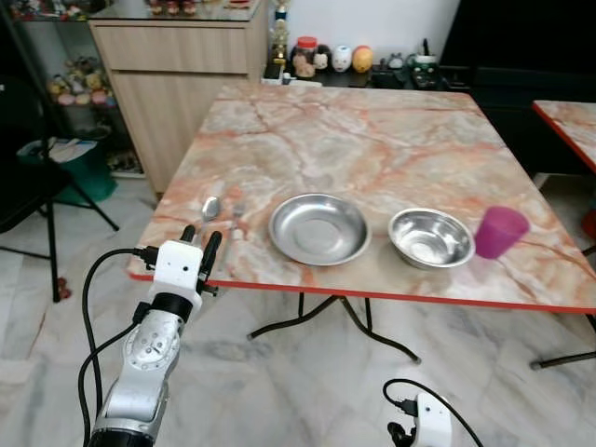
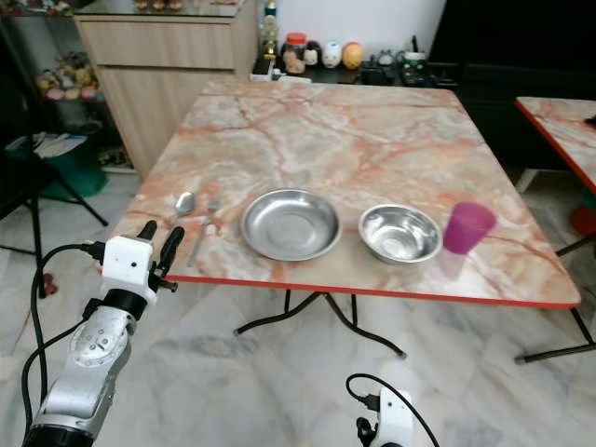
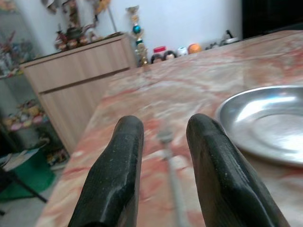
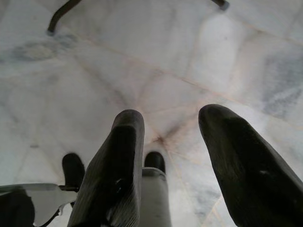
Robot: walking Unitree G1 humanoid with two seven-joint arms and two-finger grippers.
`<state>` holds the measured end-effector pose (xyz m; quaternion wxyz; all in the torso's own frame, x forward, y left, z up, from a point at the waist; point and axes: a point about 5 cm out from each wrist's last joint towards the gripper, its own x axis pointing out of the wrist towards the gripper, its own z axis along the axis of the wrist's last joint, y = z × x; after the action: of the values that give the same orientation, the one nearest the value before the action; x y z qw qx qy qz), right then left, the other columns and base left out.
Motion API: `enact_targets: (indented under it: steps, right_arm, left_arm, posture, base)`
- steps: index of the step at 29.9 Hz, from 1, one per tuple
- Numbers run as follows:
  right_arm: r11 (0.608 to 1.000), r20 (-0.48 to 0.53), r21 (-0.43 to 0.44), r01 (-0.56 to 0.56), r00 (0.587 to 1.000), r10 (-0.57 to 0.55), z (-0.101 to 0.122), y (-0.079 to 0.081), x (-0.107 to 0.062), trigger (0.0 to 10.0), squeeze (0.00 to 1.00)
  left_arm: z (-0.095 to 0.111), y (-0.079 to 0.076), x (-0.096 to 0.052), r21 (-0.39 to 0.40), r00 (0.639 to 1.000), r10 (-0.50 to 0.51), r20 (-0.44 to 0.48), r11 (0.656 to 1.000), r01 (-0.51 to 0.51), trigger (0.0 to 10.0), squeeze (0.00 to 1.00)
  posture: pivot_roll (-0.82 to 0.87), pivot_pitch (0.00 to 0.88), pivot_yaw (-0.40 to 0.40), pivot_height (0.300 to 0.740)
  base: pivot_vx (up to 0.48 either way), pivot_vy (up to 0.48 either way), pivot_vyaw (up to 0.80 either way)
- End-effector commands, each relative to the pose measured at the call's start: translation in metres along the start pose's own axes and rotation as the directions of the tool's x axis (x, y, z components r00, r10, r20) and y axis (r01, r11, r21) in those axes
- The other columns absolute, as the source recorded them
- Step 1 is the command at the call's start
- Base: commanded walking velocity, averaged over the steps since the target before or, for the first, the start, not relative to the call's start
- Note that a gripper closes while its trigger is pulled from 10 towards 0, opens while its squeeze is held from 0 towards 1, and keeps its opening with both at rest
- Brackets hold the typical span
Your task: Setting the table
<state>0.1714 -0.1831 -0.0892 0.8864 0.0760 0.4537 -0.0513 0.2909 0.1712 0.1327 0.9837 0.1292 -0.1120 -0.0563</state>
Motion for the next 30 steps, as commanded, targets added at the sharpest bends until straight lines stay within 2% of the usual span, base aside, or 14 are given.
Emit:
enact_targets:
  steps: [1, 22, 30]
  right_arm:
    - [1.000, 0.007, 0.001, 0.016, 1.000, -0.016, 0.001, -0.005, -0.001, 10.0, 0.00]
    - [1.000, 0.010, 0.011, 0.020, 1.000, -0.020, 0.002, -0.008, -0.001, 10.0, 0.00]
    - [1.000, 0.010, 0.005, 0.018, 1.000, -0.018, 0.002, -0.007, -0.001, 10.0, 0.00]
  left_arm:
    - [0.002, -0.003, 0.003, 0.005, 1.000, -0.017, 0.005, 1.000, 0.017, 10.0, 0.00]
    - [-0.003, 0.008, 0.004, -0.049, 0.999, 0.012, -0.041, 0.999, -0.014, 10.0, 0.00]
    - [-0.003, 0.008, 0.003, -0.074, 0.999, 0.015, -0.046, 0.997, -0.019, 10.0, 0.00]
  posture:
    - [0.08, 0.000, -0.024, 0.740]
    - [0.08, 0.000, -0.034, 0.740]
    - [0.09, 0.000, -0.035, 0.740]
  base:
    - [0.000, -0.315, 0.00]
    - [0.000, 0.000, 0.00]
    - [0.000, 0.000, 0.00]
